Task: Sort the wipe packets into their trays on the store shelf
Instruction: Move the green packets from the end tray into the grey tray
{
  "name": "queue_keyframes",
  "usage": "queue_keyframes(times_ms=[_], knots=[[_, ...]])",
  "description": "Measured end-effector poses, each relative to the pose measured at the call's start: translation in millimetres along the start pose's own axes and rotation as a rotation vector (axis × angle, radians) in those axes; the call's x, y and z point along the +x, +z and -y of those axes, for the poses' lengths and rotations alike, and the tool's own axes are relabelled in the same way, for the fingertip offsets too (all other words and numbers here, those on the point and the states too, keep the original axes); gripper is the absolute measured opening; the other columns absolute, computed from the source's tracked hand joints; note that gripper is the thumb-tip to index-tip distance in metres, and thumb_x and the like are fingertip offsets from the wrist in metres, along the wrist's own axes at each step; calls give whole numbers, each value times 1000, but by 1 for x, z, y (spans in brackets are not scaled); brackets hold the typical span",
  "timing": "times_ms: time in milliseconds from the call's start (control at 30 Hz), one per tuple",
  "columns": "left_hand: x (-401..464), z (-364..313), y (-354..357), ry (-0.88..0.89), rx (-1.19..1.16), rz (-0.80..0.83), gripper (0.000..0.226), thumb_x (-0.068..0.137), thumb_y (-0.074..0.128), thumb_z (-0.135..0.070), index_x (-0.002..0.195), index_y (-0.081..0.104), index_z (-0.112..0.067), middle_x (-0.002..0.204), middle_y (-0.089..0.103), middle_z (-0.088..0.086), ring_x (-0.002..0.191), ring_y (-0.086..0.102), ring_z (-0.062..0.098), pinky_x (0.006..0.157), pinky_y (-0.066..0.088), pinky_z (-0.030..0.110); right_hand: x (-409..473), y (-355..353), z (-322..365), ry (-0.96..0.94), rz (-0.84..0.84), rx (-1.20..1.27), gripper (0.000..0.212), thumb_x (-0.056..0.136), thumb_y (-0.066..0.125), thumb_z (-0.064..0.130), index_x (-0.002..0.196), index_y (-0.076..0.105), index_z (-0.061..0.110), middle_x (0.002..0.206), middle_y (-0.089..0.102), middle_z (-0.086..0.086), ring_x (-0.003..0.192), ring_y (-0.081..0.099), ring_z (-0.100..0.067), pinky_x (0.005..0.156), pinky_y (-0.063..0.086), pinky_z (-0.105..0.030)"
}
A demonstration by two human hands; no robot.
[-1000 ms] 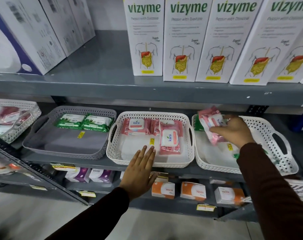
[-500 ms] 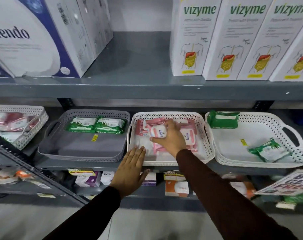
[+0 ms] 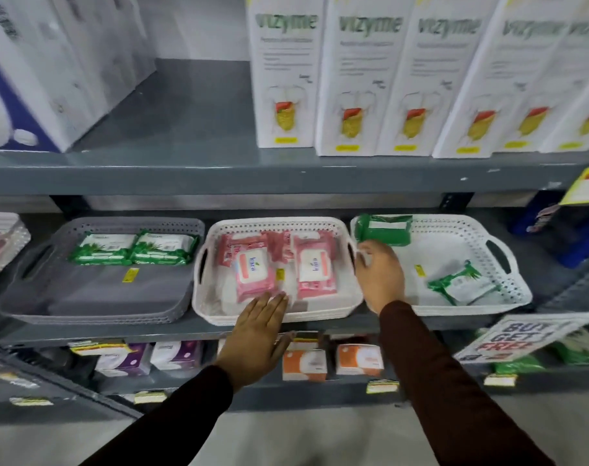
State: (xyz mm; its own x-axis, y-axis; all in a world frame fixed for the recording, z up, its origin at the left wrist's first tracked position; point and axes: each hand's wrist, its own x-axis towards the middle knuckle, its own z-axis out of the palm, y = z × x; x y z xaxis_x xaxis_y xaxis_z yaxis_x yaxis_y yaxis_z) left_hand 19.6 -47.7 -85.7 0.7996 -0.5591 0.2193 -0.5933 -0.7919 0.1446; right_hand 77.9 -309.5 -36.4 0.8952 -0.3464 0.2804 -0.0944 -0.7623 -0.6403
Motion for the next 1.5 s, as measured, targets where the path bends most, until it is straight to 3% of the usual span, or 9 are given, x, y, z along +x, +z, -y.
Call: queue_keyframes(times_ms=[200,333,500,600,700,867,1000,1233,1500], knots=[[45,-62,19,49,-46,15,66,101,22,-51,146,38,-7,150,43,14,141,35,30,116,10,35,43,-88,-116,664,179,-450,64,87,57,41,139,43,7,142,46,-25,130,46,-43,104,42,-48],[60,-81,23,49,-64,45,75,97,10,-58,152,25,-9,158,28,11,148,20,26,122,1,34,55,-84,-155,690,286,-376,73,86,51,49,141,45,1,143,51,-25,131,50,-41,104,42,-46],[60,-79,22,65,-60,78,73,98,10,-57,152,26,-11,158,30,10,147,21,25,120,11,41,47,-76,-133,378,406,-247,53,77,77,36,123,57,17,133,47,-18,106,57,-31,102,47,-39],[52,-69,20,49,-28,58,65,100,19,-53,149,33,-12,153,39,10,144,31,26,117,23,45,37,-70,-124,351,482,-139,76,65,87,25,129,48,19,124,49,-14,96,57,-29,95,49,-35],[40,-52,15,18,13,74,63,101,25,-50,150,32,-11,155,37,9,145,29,25,119,24,41,32,-63,-119,382,376,-94,77,67,81,19,131,38,15,120,63,-15,100,64,-36,83,51,-35],[7,-14,-1,-43,44,65,60,100,33,-45,147,38,-8,151,43,11,141,36,27,117,26,40,24,-64,-82,332,93,18,70,68,81,26,122,36,21,125,64,-16,97,67,-38,87,56,-46],[-16,18,-9,-72,48,45,62,100,31,-46,145,40,-5,150,44,14,142,34,30,117,20,39,8,-54,-20,188,-26,149,66,71,84,23,125,45,18,115,65,-9,93,64,-28,81,51,-37],[-78,109,-38,-275,97,11,74,99,14,-55,145,41,-4,150,43,16,139,39,34,116,15,44,-31,40,112,-157,291,200,67,64,87,26,121,52,30,121,66,0,101,64,-23,83,56,-42],[-149,213,-56,-383,160,29,68,98,28,-50,146,39,-3,147,47,15,134,45,34,116,20,45,-45,181,243,-639,522,-46,55,70,76,21,122,61,24,138,56,-3,128,51,-29,107,39,-47]])
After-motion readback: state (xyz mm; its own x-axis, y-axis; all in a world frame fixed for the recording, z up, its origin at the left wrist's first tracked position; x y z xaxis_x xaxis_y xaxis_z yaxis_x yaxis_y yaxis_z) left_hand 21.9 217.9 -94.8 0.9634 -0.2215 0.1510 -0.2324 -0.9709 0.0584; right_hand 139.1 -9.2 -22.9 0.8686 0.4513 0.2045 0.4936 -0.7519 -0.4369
